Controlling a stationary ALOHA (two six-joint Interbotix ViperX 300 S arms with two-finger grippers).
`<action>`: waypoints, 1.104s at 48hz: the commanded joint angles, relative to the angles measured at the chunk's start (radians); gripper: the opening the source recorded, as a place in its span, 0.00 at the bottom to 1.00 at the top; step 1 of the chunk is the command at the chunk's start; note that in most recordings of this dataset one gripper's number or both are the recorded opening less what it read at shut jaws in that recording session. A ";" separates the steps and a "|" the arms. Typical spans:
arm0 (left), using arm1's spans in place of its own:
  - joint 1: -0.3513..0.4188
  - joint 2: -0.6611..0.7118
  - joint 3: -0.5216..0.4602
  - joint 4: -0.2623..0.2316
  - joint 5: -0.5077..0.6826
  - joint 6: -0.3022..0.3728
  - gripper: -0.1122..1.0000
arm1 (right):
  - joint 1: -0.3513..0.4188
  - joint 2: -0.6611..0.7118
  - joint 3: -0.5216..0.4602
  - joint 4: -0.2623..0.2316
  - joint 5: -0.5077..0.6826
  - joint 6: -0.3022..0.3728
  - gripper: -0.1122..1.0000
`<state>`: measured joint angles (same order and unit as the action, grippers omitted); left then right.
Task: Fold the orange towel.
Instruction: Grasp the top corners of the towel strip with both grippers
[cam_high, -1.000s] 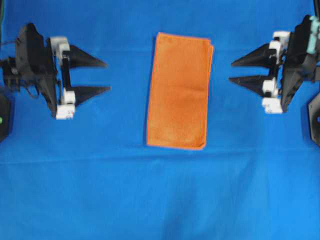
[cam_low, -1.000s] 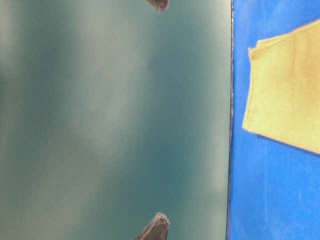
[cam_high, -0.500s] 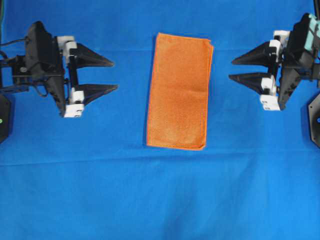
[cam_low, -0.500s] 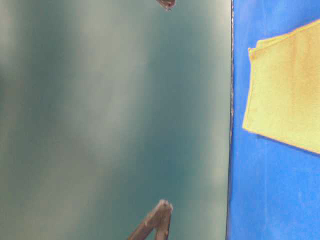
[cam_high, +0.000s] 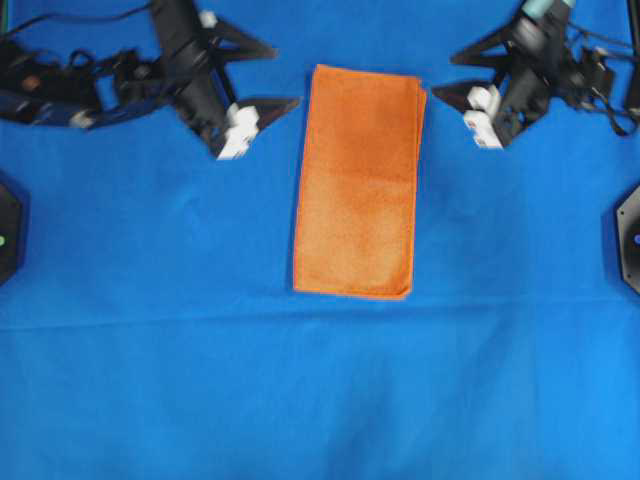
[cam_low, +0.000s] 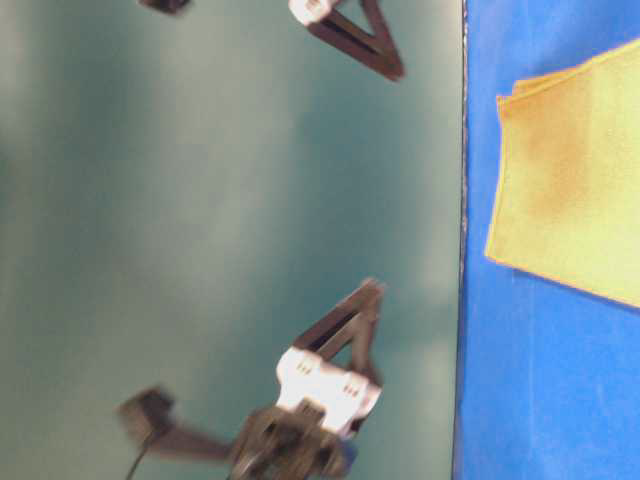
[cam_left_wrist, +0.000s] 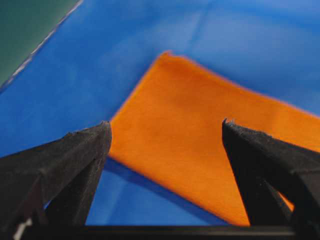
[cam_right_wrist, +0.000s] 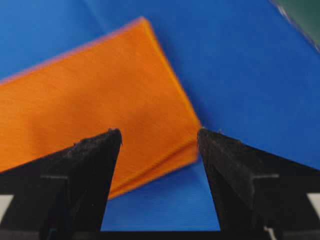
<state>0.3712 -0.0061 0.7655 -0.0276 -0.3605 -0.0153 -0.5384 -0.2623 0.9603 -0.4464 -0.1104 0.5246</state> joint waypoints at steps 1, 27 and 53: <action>0.025 0.064 -0.069 0.002 -0.008 0.002 0.91 | -0.026 0.078 -0.049 -0.003 -0.028 -0.003 0.68; 0.086 0.393 -0.256 0.000 -0.009 0.000 0.90 | -0.086 0.391 -0.135 -0.003 -0.120 -0.011 0.68; 0.081 0.394 -0.242 0.008 0.000 0.028 0.12 | -0.071 0.411 -0.135 -0.026 -0.129 -0.012 0.13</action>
<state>0.4571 0.4096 0.5308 -0.0245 -0.3574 0.0015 -0.6136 0.1595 0.8345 -0.4694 -0.2362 0.5154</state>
